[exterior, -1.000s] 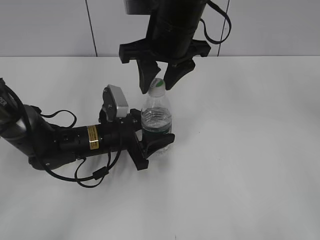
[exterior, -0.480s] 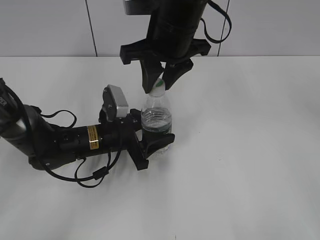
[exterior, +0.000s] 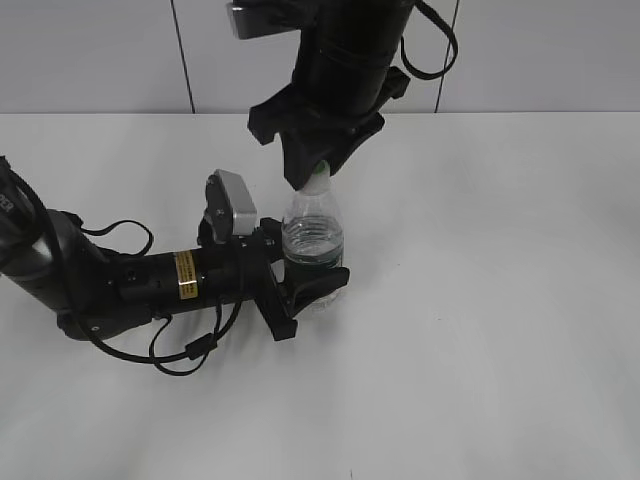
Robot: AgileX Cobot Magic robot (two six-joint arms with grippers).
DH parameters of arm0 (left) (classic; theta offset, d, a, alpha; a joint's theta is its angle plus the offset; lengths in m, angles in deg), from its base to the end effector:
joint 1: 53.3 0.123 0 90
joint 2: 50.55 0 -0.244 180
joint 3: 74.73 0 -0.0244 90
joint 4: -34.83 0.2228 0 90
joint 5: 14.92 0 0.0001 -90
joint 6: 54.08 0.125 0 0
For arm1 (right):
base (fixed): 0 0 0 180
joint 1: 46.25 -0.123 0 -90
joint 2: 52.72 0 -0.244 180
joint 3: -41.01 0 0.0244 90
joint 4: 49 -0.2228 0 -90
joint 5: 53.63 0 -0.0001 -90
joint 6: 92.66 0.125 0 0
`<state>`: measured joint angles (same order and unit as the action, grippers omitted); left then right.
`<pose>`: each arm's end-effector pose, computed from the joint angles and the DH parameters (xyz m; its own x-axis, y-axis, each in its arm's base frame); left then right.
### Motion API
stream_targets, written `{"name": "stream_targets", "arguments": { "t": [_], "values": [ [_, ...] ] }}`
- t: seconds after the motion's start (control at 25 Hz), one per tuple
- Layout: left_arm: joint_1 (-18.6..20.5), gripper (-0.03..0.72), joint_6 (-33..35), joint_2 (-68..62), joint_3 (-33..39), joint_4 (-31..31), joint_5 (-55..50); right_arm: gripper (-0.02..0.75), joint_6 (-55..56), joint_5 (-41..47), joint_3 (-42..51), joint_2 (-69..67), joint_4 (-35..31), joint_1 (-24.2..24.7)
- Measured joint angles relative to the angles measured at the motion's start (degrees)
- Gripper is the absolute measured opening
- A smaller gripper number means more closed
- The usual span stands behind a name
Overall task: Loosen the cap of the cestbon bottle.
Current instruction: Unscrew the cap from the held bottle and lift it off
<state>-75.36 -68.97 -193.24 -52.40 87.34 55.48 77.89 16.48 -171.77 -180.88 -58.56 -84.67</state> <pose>0.2942 -0.2200 0.0399 -0.1032 0.1506 -0.9832 0.9441 0.3258 -0.0492 0.3061 0.2677 0.1988 -0.6839 -0.6779 -0.2697 -0.7227 0.6802 0.1227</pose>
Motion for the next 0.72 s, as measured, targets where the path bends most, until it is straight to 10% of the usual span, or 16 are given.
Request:
{"name": "stream_targets", "arguments": {
  "t": [0.72],
  "values": [
    [0.0, 0.41, 0.21, 0.0, 0.0, 0.17, 0.0, 0.301, -43.84, -0.05, 0.0, 0.0, -0.15, 0.0]
  ]
}}
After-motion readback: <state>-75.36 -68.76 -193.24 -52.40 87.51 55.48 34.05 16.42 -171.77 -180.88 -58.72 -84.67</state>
